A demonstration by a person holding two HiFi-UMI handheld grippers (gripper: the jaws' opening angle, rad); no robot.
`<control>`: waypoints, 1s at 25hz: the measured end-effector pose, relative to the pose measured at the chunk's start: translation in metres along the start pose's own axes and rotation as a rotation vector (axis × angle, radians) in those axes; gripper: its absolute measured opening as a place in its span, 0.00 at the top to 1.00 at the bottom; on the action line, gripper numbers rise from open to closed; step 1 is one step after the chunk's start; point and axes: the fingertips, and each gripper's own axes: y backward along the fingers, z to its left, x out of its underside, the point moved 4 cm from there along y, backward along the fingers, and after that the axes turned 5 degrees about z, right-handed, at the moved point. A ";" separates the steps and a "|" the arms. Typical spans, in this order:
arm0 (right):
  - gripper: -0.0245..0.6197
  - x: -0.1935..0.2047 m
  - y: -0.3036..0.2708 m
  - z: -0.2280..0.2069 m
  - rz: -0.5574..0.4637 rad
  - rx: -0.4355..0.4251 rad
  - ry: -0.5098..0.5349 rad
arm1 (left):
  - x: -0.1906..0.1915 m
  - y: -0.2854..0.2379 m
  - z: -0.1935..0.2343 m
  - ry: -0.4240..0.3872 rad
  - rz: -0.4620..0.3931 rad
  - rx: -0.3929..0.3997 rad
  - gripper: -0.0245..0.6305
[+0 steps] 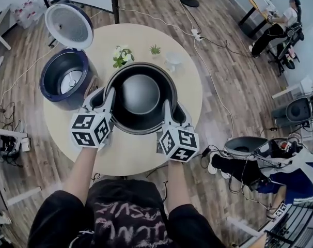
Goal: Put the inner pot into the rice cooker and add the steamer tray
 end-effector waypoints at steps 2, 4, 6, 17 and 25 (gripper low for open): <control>0.83 -0.009 0.002 0.007 -0.022 -0.017 0.005 | -0.011 0.008 0.000 -0.012 -0.028 -0.008 0.86; 0.83 -0.015 0.005 0.013 -0.038 -0.033 0.008 | -0.018 0.017 0.001 -0.020 -0.048 -0.016 0.86; 0.83 -0.022 0.007 0.021 -0.055 -0.046 0.012 | -0.028 0.025 0.002 -0.031 -0.068 -0.023 0.86; 0.83 -0.023 0.006 0.058 -0.114 -0.031 0.025 | -0.041 0.042 0.031 -0.060 -0.137 0.010 0.86; 0.83 -0.033 -0.002 0.114 -0.133 0.059 0.047 | -0.063 0.050 0.084 -0.042 -0.154 0.111 0.86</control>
